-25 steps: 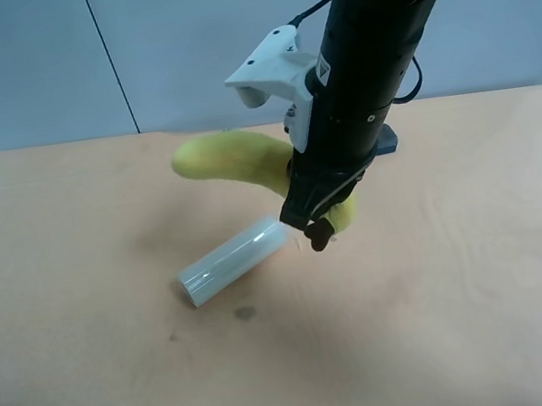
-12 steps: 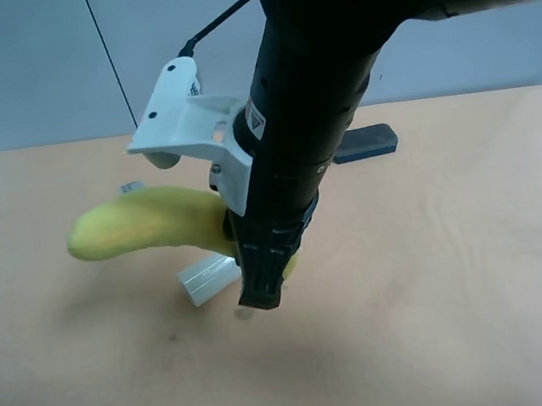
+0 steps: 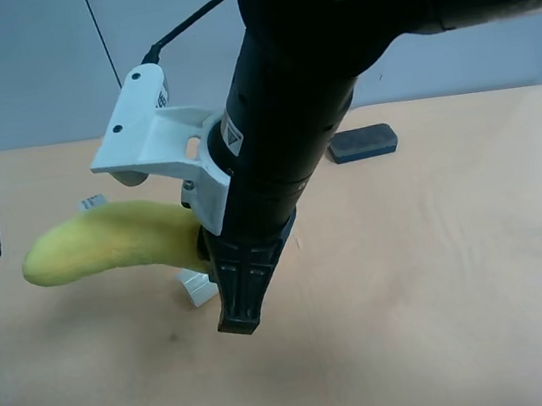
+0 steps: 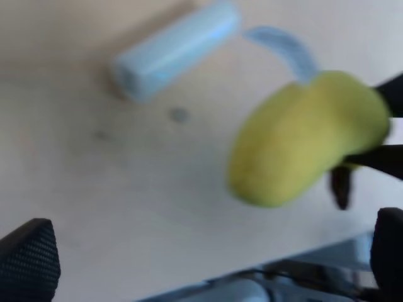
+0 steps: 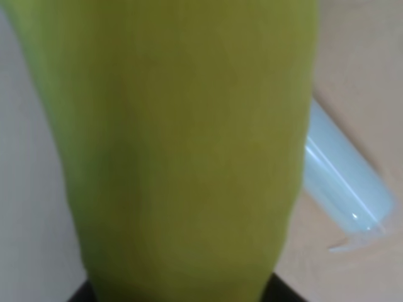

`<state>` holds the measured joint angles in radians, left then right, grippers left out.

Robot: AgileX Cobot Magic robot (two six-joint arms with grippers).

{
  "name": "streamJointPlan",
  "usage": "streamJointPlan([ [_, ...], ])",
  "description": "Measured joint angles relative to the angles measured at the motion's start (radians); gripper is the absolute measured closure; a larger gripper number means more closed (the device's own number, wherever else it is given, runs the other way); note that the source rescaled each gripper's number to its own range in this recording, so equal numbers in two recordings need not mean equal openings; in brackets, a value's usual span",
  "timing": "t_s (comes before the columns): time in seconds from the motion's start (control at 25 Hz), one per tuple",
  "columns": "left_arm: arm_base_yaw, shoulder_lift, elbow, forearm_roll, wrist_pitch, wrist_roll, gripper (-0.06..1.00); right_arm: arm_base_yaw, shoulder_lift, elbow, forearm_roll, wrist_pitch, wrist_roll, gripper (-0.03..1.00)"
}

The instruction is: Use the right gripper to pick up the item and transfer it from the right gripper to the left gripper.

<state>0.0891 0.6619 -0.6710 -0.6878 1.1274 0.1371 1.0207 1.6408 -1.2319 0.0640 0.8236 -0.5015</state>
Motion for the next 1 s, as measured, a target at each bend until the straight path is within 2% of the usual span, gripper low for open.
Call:
streamJointPlan([
  [0.4, 0.0, 0.094, 0.0, -0.093, 0.001, 0.05, -0.06, 0.0, 0.0, 0.0, 0.185, -0.07, -0.105, 0.97],
  [0.84, 0.0, 0.097, 0.0, -0.106, 0.001, 0.064, -0.05, 0.0, 0.0, 0.0, 0.339, -0.126, -0.221, 0.97],
  [0.92, 0.0, 0.097, 0.0, -0.106, 0.001, 0.064, -0.01, 0.0, 0.0, 0.0, 0.346, -0.126, -0.226, 0.97],
  [1.0, 0.0, 0.097, 0.0, -0.106, 0.001, 0.064, 0.11, 0.0, 0.0, 0.0, 0.35, -0.126, -0.227, 0.97],
])
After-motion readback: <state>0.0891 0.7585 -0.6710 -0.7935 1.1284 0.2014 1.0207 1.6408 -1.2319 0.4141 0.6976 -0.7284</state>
